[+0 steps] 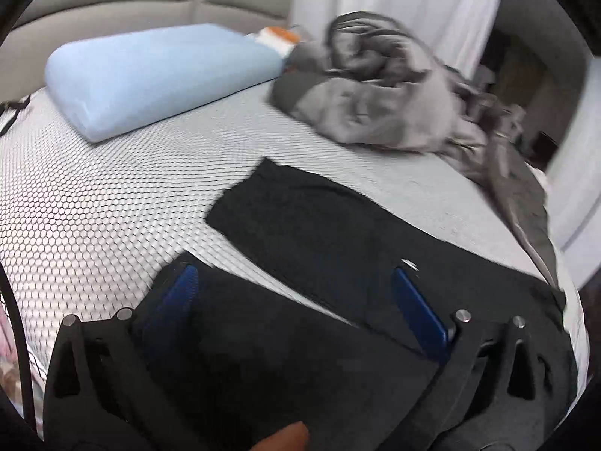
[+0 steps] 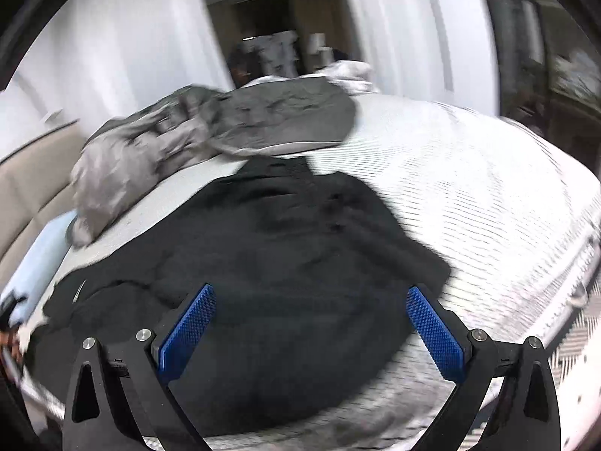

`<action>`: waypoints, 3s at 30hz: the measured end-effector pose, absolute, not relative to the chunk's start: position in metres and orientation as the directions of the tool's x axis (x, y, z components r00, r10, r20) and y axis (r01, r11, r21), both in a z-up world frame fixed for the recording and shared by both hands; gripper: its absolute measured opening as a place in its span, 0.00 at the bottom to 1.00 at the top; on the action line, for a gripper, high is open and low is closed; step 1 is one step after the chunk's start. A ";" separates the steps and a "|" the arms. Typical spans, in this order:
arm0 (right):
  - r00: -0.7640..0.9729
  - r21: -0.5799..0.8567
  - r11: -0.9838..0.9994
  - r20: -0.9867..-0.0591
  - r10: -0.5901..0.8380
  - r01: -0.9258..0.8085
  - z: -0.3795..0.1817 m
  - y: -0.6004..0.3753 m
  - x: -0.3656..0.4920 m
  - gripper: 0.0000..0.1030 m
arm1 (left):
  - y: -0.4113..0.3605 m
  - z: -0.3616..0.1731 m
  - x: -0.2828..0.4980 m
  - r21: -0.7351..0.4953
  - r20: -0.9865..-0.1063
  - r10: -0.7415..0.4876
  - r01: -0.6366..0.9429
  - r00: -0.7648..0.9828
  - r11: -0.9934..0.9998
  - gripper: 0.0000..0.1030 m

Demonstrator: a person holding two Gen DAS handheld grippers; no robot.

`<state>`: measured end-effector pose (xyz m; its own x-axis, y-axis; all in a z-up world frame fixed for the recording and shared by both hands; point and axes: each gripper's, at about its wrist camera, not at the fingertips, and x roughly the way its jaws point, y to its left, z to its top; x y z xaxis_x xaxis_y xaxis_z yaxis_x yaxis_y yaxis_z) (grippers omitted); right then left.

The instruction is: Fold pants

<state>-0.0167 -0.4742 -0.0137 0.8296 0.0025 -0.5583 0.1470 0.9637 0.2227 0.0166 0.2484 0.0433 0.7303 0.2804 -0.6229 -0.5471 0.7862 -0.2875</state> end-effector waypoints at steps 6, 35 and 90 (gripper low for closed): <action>0.774 0.286 0.932 -0.634 0.009 0.224 -0.031 -0.521 -0.005 1.00 | 0.167 0.053 -0.018 -0.292 -0.566 0.184 -0.404 0.804 0.867 0.99; 0.789 0.246 0.944 -0.614 -0.023 0.219 -0.027 -0.537 -0.012 0.78 | 0.033 -0.014 -0.011 -0.161 -0.682 -0.011 -0.135 0.732 0.978 0.99; 0.714 0.322 0.944 -0.645 0.274 -0.072 0.018 -0.489 0.323 0.04 | 0.007 -0.021 0.040 -0.230 -0.680 -0.145 -0.022 0.719 0.973 0.99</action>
<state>0.3235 -0.4890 0.0177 0.7137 0.2741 -0.6446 -0.0717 0.9440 0.3220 0.0399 0.0068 -0.0210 0.7185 -0.1449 -0.6802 -0.0219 0.9729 -0.2303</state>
